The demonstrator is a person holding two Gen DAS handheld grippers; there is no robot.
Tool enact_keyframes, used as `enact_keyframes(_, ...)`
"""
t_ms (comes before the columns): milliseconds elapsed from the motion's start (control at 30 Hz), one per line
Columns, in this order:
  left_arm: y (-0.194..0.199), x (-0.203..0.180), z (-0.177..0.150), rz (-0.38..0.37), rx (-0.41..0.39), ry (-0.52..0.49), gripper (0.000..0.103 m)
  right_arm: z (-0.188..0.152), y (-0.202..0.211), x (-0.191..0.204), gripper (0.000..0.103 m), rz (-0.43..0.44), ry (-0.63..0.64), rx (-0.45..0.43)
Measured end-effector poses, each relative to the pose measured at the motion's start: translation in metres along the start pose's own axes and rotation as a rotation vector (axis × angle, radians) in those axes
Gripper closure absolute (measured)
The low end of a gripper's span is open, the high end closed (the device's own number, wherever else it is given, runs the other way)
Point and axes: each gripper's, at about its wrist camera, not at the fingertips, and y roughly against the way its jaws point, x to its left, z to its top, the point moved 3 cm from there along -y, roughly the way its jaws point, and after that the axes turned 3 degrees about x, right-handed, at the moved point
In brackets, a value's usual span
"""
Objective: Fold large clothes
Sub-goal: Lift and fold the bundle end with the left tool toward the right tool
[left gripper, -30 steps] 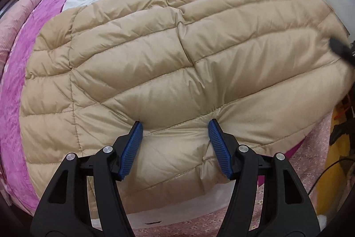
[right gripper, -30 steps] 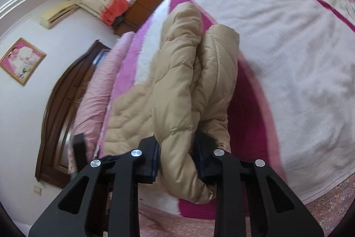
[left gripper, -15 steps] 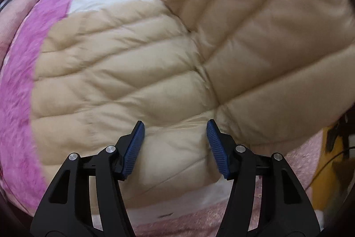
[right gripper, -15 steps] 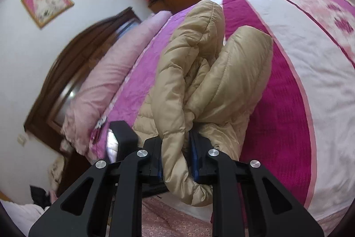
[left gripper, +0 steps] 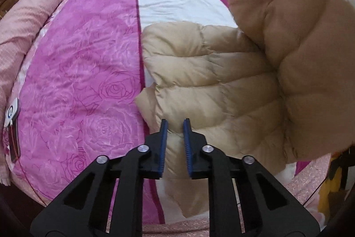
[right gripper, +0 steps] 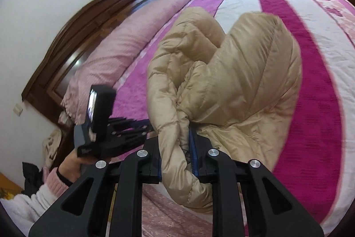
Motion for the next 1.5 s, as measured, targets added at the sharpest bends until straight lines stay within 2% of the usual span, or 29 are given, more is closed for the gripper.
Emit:
enact_keyframes(233, -0.005, 0.012, 0.001, 0.005, -0.025, -0.012, 0.09, -0.01, -0.068, 0.018, 0.083, -0.039, 0.043, 0.137)
enact_keyframes(367, -0.003, 0.03, -0.005, 0.033, -0.027, 0.024, 0.09, -0.017, -0.107, 0.025, 0.08, -0.065, 0.047, 0.211)
enact_keyframes(567, -0.004, 0.063, -0.019, 0.041, -0.017, 0.092, 0.09, -0.024, -0.146, 0.023, 0.079, -0.065, 0.047, 0.268)
enact_keyframes(700, -0.002, 0.071, -0.025, 0.034, -0.019, 0.109, 0.09, -0.028, -0.16, 0.024, 0.079, -0.06, 0.047, 0.285)
enact_keyframes(767, 0.001, 0.071, -0.026, 0.027, -0.026, 0.112, 0.09, -0.025, -0.154, 0.029, 0.079, -0.075, 0.065, 0.272)
enact_keyframes(833, 0.007, 0.068, -0.026, 0.015, -0.038, 0.111, 0.09, -0.025, -0.14, 0.038, 0.073, -0.075, 0.086, 0.252)
enact_keyframes(867, 0.01, 0.066, -0.026, 0.013, -0.045, 0.109, 0.09, -0.025, -0.135, 0.044, 0.065, -0.072, 0.094, 0.243)
enact_keyframes(900, 0.015, 0.064, -0.025, 0.011, -0.055, 0.104, 0.09, -0.024, -0.131, 0.048, 0.052, -0.061, 0.1, 0.232)
enact_keyframes(933, 0.021, 0.061, -0.024, 0.008, -0.067, 0.095, 0.09, -0.025, -0.124, 0.052, 0.043, -0.038, 0.103, 0.219)
enact_keyframes(967, 0.025, 0.059, -0.022, 0.005, -0.075, 0.089, 0.09, -0.025, -0.113, 0.057, 0.039, -0.024, 0.108, 0.195)
enact_keyframes(1200, 0.056, 0.026, -0.01, -0.088, -0.127, 0.042, 0.09, -0.023, -0.048, 0.062, 0.039, -0.033, 0.132, 0.059)
enact_keyframes(1300, 0.06, 0.007, -0.004, -0.153, -0.13, 0.022, 0.086, -0.019, -0.019, 0.04, 0.039, -0.071, 0.074, -0.003)
enact_keyframes(1400, 0.053, -0.013, 0.004, -0.187, -0.116, -0.002, 0.084, -0.018, -0.002, 0.008, 0.039, -0.097, -0.02, -0.041)
enact_keyframes(1433, 0.051, -0.018, 0.006, -0.19, -0.113, -0.007, 0.081, -0.017, 0.001, -0.004, 0.039, -0.116, -0.054, -0.053)
enact_keyframes(1500, 0.045, -0.03, 0.012, -0.212, -0.109, -0.015, 0.057, -0.02, 0.006, -0.033, 0.039, -0.133, -0.145, -0.066)
